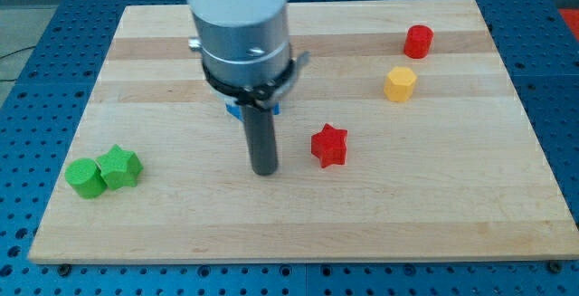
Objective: Place green blocks parallel to the red star
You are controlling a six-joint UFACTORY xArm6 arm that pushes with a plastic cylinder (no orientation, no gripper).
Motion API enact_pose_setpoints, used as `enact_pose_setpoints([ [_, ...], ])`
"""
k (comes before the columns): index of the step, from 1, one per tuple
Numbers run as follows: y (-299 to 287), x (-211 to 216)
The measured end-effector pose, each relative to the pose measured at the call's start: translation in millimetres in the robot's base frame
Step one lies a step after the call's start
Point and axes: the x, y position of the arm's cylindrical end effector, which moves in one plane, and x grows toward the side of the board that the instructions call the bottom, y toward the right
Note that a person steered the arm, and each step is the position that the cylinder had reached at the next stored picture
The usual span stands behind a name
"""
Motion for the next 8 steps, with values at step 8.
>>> enact_pose_setpoints([
  [8, 226, -161],
])
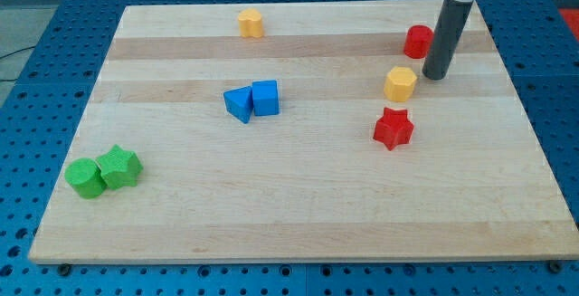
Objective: Place green blocks parallel to the red star
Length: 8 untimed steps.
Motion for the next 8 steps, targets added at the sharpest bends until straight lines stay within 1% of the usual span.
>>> enact_pose_setpoints([
  [2, -14, 23],
  [6, -60, 24],
  [8, -99, 29],
])
